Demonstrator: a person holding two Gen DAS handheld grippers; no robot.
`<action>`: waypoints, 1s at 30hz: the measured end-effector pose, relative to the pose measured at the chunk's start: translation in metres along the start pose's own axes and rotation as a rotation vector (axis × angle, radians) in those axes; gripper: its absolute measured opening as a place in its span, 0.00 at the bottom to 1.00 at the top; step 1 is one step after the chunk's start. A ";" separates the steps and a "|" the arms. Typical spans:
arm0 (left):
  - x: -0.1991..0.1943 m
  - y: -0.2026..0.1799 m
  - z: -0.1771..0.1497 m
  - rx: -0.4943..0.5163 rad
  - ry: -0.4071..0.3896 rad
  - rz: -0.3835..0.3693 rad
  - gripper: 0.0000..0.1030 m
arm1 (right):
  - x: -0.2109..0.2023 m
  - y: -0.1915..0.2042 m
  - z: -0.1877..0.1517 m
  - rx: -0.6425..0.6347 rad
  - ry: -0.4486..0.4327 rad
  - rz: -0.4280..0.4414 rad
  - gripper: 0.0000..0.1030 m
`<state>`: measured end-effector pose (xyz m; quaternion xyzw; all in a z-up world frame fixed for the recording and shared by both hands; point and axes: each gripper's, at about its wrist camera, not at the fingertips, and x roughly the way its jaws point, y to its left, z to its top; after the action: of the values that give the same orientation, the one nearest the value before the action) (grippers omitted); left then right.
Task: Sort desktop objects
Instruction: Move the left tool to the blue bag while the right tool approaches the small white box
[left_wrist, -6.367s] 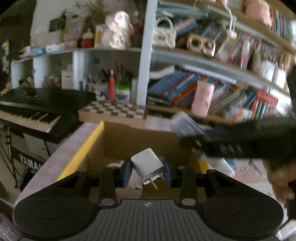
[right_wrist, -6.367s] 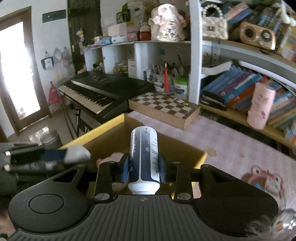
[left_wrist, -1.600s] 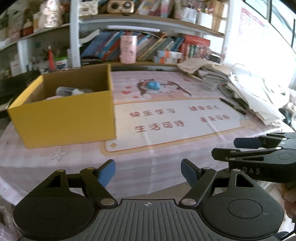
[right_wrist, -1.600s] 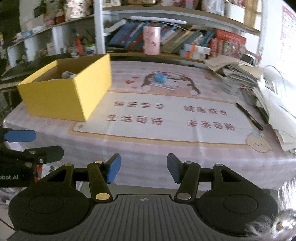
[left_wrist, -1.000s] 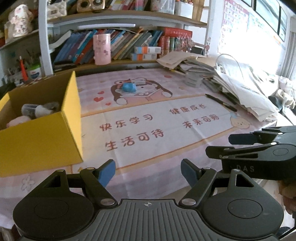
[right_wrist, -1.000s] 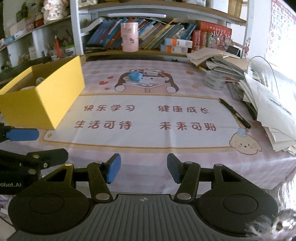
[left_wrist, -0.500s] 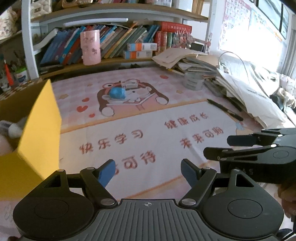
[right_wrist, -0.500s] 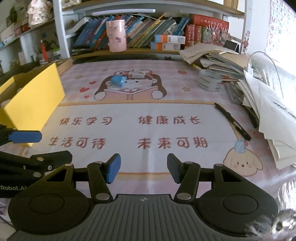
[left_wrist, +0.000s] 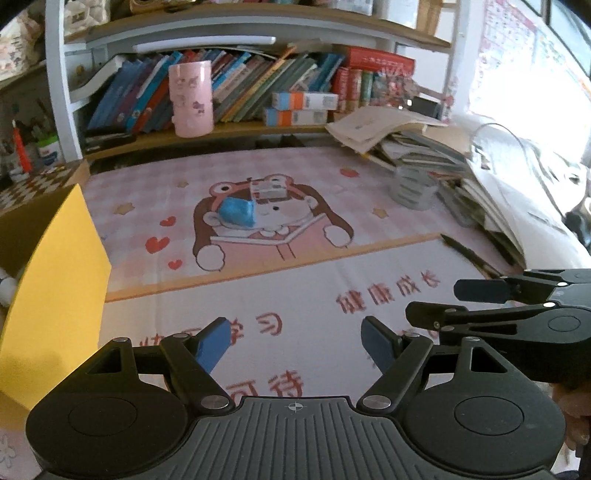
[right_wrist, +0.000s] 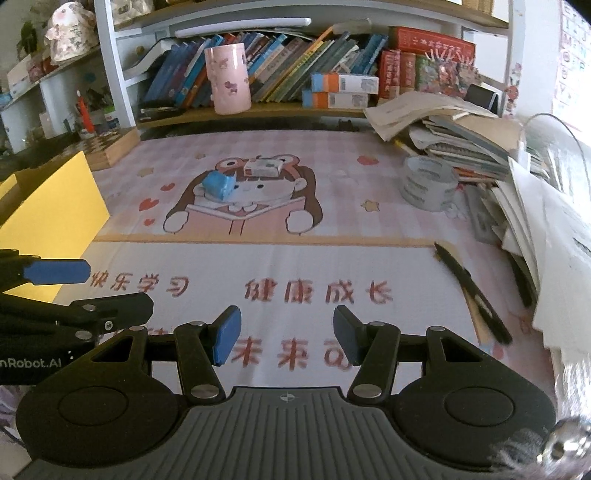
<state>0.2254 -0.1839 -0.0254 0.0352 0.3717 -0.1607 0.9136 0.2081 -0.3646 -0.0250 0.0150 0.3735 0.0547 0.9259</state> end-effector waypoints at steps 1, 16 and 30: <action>0.003 0.000 0.002 -0.004 0.001 0.009 0.78 | 0.003 -0.002 0.003 -0.004 -0.002 0.009 0.51; 0.043 0.009 0.037 -0.050 0.006 0.148 0.78 | 0.055 -0.023 0.063 -0.049 -0.067 0.107 0.52; 0.106 0.043 0.070 -0.159 0.000 0.199 0.77 | 0.121 -0.021 0.120 -0.155 -0.084 0.162 0.54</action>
<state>0.3567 -0.1847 -0.0506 -0.0003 0.3780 -0.0393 0.9250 0.3795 -0.3701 -0.0236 -0.0243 0.3265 0.1576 0.9316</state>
